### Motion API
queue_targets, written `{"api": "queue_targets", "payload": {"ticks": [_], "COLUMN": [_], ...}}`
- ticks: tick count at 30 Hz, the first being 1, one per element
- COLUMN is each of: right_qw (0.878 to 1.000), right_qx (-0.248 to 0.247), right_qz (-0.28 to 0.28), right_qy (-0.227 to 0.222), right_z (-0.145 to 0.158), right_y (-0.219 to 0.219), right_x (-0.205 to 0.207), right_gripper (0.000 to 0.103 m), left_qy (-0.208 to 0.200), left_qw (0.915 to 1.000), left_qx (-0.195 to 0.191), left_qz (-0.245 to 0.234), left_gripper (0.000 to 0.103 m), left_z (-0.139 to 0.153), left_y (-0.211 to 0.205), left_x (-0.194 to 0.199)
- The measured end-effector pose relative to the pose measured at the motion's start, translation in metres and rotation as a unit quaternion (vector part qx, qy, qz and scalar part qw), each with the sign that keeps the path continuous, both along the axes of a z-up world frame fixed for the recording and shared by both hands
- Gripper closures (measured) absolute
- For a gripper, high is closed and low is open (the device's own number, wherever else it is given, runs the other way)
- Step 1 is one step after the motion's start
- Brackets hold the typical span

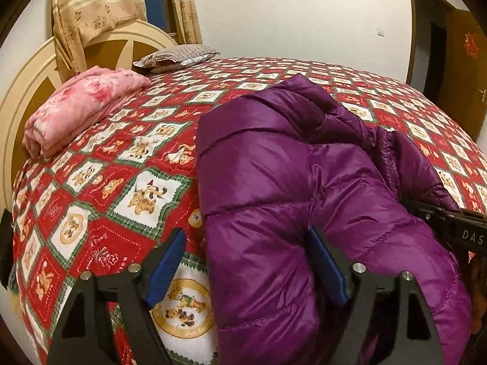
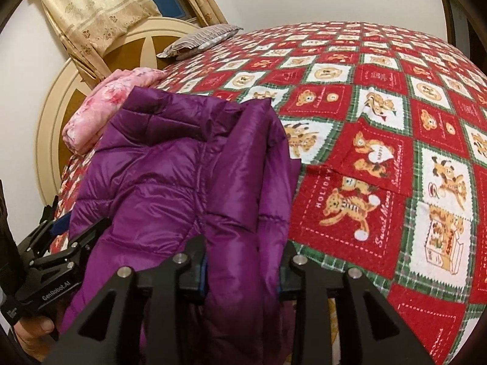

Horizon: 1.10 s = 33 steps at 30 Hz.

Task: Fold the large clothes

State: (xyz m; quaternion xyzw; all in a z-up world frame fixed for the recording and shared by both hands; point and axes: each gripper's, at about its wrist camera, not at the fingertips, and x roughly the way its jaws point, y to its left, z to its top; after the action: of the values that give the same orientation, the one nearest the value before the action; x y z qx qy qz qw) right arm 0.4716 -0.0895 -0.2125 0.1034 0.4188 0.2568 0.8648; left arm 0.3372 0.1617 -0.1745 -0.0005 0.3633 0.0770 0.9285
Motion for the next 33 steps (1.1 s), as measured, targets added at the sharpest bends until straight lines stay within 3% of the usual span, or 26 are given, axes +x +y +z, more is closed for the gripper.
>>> {"api": "queue_targets", "payload": {"ticks": [10,25,29,31,33], "right_qw": [1.000,0.998,0.995,0.994,0.991], "right_qx": [-0.013,-0.046,-0.083,-0.086,-0.089], "right_qz": [-0.015,-0.027,-0.036,-0.038,-0.047], "right_qy": [-0.007,-0.012,-0.035,-0.057,-0.090], "right_z": [-0.004,-0.005,0.010,0.031,0.057], "right_y": [0.001,0.008,0.010,0.007,0.002], "right_x": [-0.002,-0.001,-0.007,-0.023,-0.046], "right_gripper": [0.060,0.047,0.042,0.039,0.030], "left_qy": [-0.001,0.003,0.003,-0.021,-0.044], "left_qw": [0.9999,0.9997,0.9984,0.9982,0.9980], "left_qx": [-0.009,-0.009,0.034,0.031,0.021], "left_qz": [0.011,0.021,0.045,0.046,0.041], "left_gripper": [0.009,0.007,0.007,0.007,0.007], "left_z": [-0.005,-0.006,0.019,0.040,0.067], "left_y": [0.007,0.009,0.005,0.004,0.000], "left_x": [0.001,0.005,-0.006,-0.024,-0.050]}}
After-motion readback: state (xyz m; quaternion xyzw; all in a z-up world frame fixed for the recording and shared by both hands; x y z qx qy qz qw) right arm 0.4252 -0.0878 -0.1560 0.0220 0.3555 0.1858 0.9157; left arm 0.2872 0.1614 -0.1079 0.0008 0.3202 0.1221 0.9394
